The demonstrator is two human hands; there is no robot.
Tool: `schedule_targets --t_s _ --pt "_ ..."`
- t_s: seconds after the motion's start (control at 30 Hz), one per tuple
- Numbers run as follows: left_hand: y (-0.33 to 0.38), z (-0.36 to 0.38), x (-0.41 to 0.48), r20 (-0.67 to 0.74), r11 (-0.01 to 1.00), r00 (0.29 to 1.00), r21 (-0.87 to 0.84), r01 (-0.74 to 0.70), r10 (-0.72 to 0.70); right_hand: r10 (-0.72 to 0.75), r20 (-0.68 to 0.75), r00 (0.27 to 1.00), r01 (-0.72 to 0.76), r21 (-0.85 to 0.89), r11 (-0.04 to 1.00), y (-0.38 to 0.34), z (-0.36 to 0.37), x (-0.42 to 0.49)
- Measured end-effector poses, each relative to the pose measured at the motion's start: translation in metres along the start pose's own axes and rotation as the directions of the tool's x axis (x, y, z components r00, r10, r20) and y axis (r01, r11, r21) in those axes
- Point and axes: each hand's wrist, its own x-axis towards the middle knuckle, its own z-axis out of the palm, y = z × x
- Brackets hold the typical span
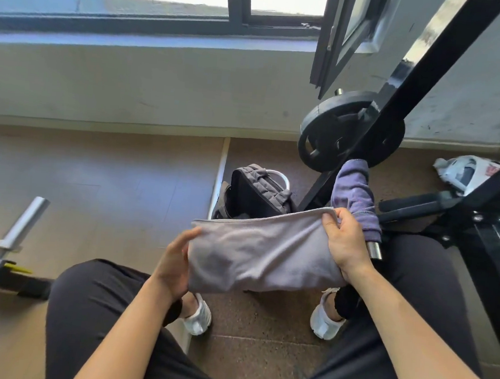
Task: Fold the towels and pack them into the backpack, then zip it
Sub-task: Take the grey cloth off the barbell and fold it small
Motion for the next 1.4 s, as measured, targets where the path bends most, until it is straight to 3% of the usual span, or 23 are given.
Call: schedule_targets --t_s 0.1,0.17,0.23,0.33,0.53,0.63,0.7,0.87,1.07,1.27,1.33,1.4 --pt "-0.005 -0.002 0.012 -0.185 0.961 0.967 0.243 -0.128 0.176 0.039 -0.007 0.999 -0.039 0.023 0.999 0.001 0.001 0.0" --pt "-0.009 -0.004 0.019 -0.278 0.823 0.879 0.535 -0.193 0.387 0.028 -0.002 1.0 -0.028 -0.014 1.0 0.002 0.003 -0.001" --pt "-0.014 -0.006 0.022 -0.282 0.622 0.786 0.767 -0.16 0.55 0.003 0.014 1.0 -0.002 -0.081 0.997 0.003 0.006 -0.001" --pt "-0.015 -0.005 0.019 -0.304 0.516 0.712 0.851 -0.096 0.633 -0.001 0.026 1.0 0.005 -0.124 0.992 0.0 0.009 -0.003" --pt "-0.02 0.002 0.022 -0.296 0.729 0.825 0.658 -0.19 0.482 0.133 0.105 0.986 -0.134 0.001 0.991 0.0 0.019 -0.012" --pt "-0.026 0.023 0.011 -0.139 0.834 0.918 0.485 -0.263 0.37 0.135 0.191 0.972 -0.148 0.057 0.987 -0.005 0.033 -0.023" --pt "-0.032 0.035 0.006 -0.009 0.843 0.944 0.454 -0.289 0.329 0.122 0.243 0.962 -0.141 0.062 0.988 -0.007 0.044 -0.03" --pt "-0.042 0.051 -0.002 0.204 0.814 0.942 0.477 -0.333 0.266 0.064 0.364 0.929 -0.119 0.132 0.984 -0.017 0.064 -0.048" --pt "-0.035 0.055 -0.008 0.289 0.862 0.94 0.413 -0.295 0.184 0.085 0.463 0.882 -0.166 0.138 0.976 -0.018 0.069 -0.054" --pt "-0.031 0.051 -0.004 0.37 0.917 0.923 0.32 -0.236 0.108 0.048 0.529 0.847 -0.102 0.074 0.992 -0.02 0.059 -0.051" --pt "-0.03 0.05 -0.001 0.336 0.934 0.929 0.253 -0.251 0.158 0.04 0.544 0.838 -0.143 0.149 0.978 -0.022 0.056 -0.047" --pt "-0.026 0.046 0.003 0.156 0.909 0.943 0.258 -0.327 0.295 0.059 0.555 0.83 -0.251 0.276 0.928 -0.024 0.051 -0.042"
